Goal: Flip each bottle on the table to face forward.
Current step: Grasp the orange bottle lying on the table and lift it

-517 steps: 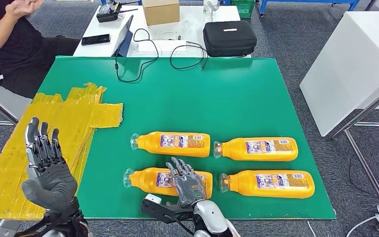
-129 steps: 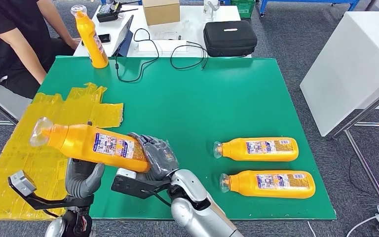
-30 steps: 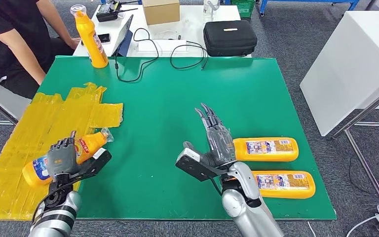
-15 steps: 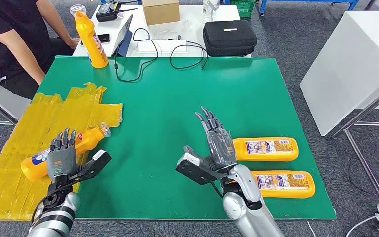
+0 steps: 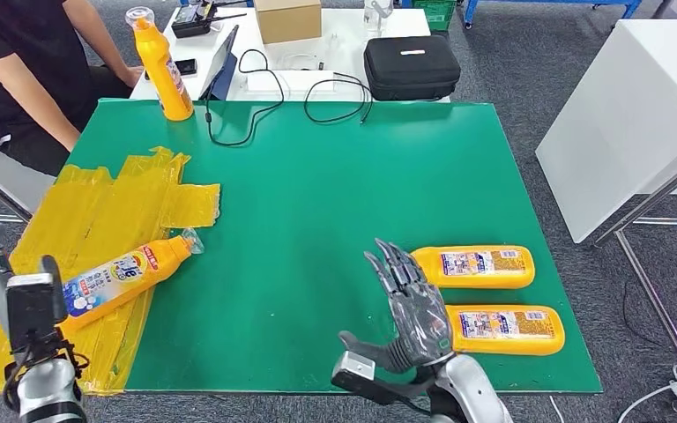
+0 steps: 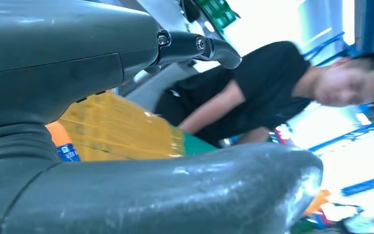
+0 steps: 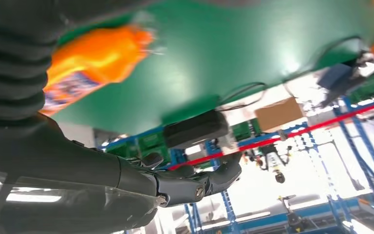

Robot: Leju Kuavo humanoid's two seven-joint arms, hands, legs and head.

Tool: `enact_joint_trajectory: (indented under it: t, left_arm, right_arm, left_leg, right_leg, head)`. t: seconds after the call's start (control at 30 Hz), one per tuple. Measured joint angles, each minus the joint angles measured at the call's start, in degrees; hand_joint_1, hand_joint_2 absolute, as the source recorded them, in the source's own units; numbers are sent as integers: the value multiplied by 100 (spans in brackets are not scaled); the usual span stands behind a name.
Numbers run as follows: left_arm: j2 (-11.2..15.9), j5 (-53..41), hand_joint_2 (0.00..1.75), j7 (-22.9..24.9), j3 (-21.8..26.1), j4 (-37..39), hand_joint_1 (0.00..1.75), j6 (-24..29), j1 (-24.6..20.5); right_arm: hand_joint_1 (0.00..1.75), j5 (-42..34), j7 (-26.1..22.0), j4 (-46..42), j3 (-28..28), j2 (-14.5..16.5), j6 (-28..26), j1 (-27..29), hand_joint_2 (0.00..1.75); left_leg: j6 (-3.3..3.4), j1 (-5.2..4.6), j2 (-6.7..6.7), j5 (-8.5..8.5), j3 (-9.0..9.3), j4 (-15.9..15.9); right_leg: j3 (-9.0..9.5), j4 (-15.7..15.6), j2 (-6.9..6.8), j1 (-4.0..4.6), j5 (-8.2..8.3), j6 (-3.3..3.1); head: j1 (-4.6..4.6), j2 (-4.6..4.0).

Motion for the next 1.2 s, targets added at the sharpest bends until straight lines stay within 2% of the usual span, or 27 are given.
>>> enact_joint_trajectory:
  t: [0.2, 0.33, 0.43, 0.7, 1.0, 1.2]
  left_arm:
    - [-264, 105, 0, -62, 126, -685, 0, -232, 199]
    - [-333, 119, 0, -68, 134, -827, 0, -285, 230]
    - [-345, 131, 0, -69, 118, -858, 0, -280, 242]
    - [-347, 235, 0, -67, 32, -862, 0, -279, 245]
    - [-350, 359, 0, -101, -3, -930, 0, -300, 312]
    - [-350, 431, 0, -119, -31, -943, 0, -357, 323]
  right_arm:
    - [0, 16, 313, -615, -286, -538, 255, 579, 175]
    - [0, -273, 539, -798, -627, -913, 544, 874, 175]
    - [0, -479, 518, -879, -1029, -1126, 700, 1092, 175]
    - [0, -718, 338, -929, -2100, -1258, 1228, 1460, 175]
    - [0, -887, 227, -1221, -2873, -1324, 1536, 1986, 175]
    - [0, -768, 98, -1283, -3163, -1316, 1821, 2066, 175]
  left_leg:
    - [3, -8, 1, -2, -1, 0]
    - [4, -9, 1, -1, 6, 0]
    - [4, -8, 1, 0, 6, 0]
    - [5, -9, 1, -1, 6, 0]
    - [5, -9, 2, -2, 2, 0]
    - [6, -9, 4, -3, 4, 0]
  right_leg:
    - [3, -1, 0, -6, 1, 1]
    - [6, -1, 0, -5, 2, 2]
    - [6, -1, 0, -5, 2, 3]
    - [6, -1, 1, -5, 2, 3]
    - [6, -1, 1, -5, 2, 3]
    - [7, -2, 2, -5, 2, 3]
  head:
    - [-1, 0]
    - [-2, 0]
    - [-2, 0]
    - [-2, 0]
    - [-3, 0]
    - [-3, 0]
